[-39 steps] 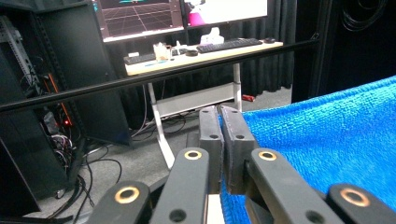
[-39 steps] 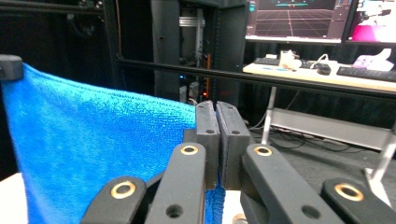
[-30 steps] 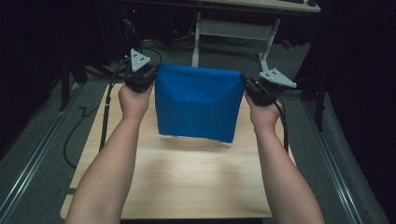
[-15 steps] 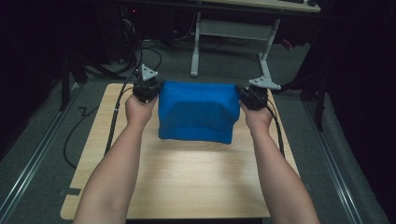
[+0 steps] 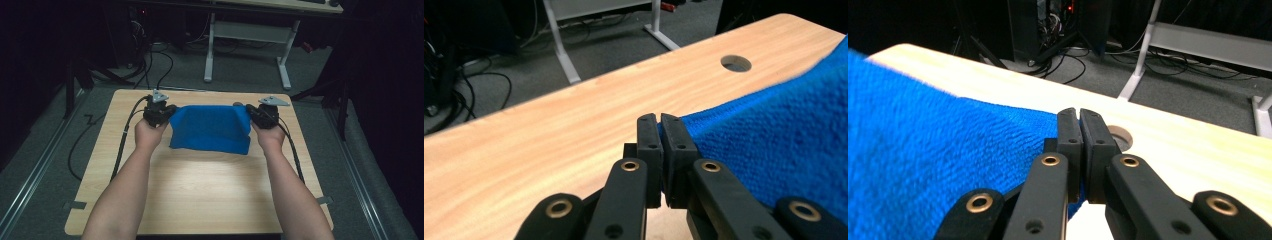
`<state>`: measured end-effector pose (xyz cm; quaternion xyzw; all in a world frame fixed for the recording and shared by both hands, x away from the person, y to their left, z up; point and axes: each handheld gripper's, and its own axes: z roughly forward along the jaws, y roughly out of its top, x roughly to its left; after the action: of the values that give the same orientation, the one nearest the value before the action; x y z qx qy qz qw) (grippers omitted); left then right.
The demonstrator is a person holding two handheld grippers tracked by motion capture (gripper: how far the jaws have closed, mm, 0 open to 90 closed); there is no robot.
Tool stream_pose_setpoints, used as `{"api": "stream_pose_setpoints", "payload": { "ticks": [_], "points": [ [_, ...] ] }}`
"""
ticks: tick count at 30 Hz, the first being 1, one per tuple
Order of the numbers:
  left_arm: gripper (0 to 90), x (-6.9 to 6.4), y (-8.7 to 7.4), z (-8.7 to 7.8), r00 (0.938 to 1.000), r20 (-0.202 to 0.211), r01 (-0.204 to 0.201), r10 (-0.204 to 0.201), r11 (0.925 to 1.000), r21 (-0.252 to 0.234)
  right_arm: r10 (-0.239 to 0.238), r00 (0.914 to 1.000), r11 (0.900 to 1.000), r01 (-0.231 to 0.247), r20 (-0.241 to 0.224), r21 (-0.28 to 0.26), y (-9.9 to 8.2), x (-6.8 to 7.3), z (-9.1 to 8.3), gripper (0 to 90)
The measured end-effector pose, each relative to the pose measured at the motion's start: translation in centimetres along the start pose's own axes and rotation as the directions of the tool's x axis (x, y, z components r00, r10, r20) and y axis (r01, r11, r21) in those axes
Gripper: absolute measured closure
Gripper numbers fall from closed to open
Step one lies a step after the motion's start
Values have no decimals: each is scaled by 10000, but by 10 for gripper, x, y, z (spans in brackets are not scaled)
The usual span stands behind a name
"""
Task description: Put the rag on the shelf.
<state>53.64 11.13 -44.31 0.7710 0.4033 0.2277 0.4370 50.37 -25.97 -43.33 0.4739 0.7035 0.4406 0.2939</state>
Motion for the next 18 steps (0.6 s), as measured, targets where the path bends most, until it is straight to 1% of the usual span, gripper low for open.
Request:
{"api": "stream_pose_setpoints", "payload": {
  "ticks": [2,4,8,11,13,15,17,18],
  "points": [
    [879,0,-5,0,9999,47,108,-108,9999,46,-53,10000,10000,53,-54,73,-5,3,2,889],
    [879,-1,-10,0,9997,107,200,-202,9996,185,17,10000,9999,-16,-56,152,-8,4,2,889],
    [877,-3,-18,2,9994,263,213,-222,9992,330,147,9998,9992,-141,-159,366,-16,7,5,888],
    [876,-3,-23,3,9990,376,203,-222,9986,492,25,9999,9986,-16,-166,531,-20,10,7,888],
    [875,-4,-26,4,9990,414,138,-165,9978,649,17,9998,9987,-8,-182,511,-23,10,7,888],
    [875,-5,-29,5,9990,413,131,-157,9979,630,108,9997,9984,-96,-203,563,-27,10,9,888],
    [875,-5,-33,7,9987,438,211,-241,9975,682,238,9995,9975,-223,-216,668,-32,10,11,888],
    [874,-5,-35,7,9986,445,238,-269,9974,680,183,9996,9974,-166,-224,706,-34,9,13,888]
  ]
}}
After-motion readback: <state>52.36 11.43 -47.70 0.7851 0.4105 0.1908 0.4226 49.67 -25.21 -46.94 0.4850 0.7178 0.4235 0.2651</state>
